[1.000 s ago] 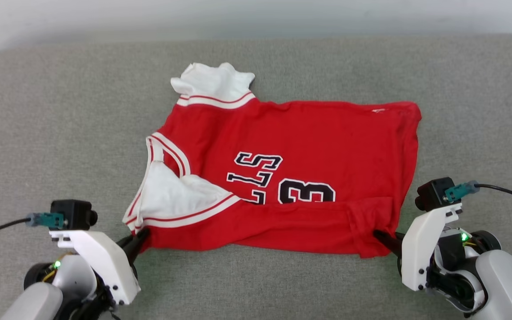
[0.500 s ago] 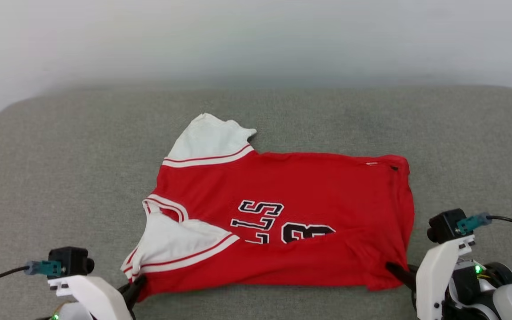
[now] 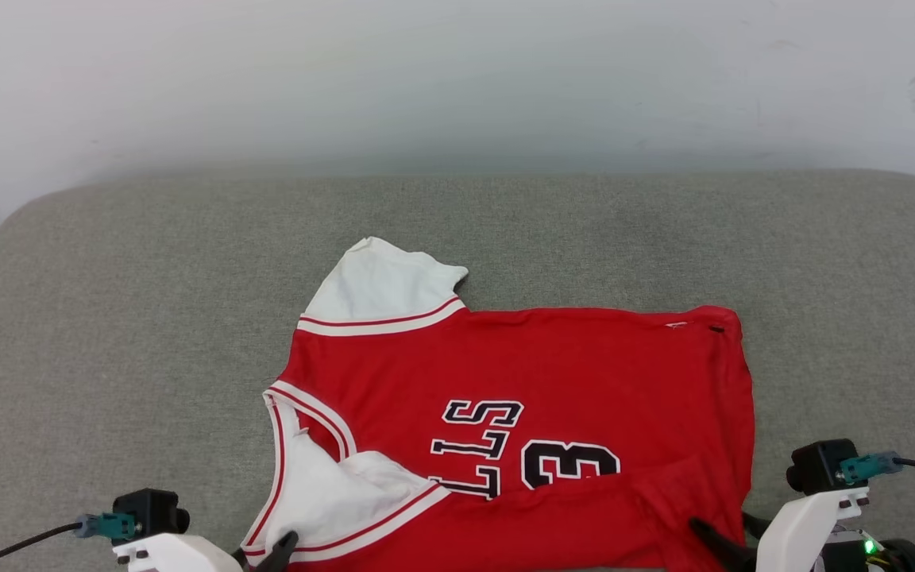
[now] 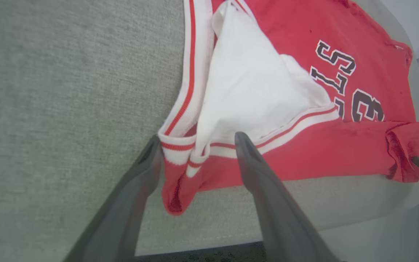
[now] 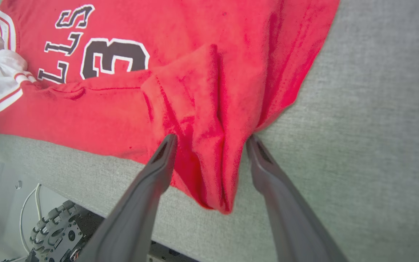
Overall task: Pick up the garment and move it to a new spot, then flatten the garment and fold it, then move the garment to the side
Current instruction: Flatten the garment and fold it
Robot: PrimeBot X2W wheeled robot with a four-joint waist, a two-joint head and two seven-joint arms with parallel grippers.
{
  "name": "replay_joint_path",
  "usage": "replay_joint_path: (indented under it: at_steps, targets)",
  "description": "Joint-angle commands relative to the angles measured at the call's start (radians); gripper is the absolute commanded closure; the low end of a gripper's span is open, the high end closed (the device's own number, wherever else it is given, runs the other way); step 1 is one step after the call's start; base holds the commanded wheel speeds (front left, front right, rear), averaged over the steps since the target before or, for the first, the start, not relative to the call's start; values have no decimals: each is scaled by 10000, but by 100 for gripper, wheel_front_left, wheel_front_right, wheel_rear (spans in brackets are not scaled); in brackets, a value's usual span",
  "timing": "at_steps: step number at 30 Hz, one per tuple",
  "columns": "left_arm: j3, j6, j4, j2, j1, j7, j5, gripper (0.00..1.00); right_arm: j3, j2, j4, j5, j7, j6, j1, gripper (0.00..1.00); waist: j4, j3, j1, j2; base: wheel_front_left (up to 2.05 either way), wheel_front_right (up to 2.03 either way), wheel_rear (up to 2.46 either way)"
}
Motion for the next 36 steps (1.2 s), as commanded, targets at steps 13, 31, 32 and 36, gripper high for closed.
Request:
replay_joint_path:
  at_steps: [13,31,32,36]
  targets:
    - [674,306,-104,-205,-1545,-2850,1777,0,-1567,979,-1502,-2125,-4069,-4,-91,0,-223,-184,0,-1,0,0,0]
    - [1003,-641,886,385,-6605,-1615,1842,0,-2019,1890,-3695,-3189,-4355,-4,-2045,0,-1219,3148,0,-1,0,0,0]
    - [989,-742,1033,457,-6937,-1330,1757,0,-1996,1929,-3715,-3184,-4340,-4,-2116,0,-1310,3355,0,-1,0,0,0]
    - [897,-1096,1603,707,-7904,-359,1475,0,-1879,2057,-3711,-3189,-4422,-4,-2305,0,-1573,3792,0,-1,0,0,0]
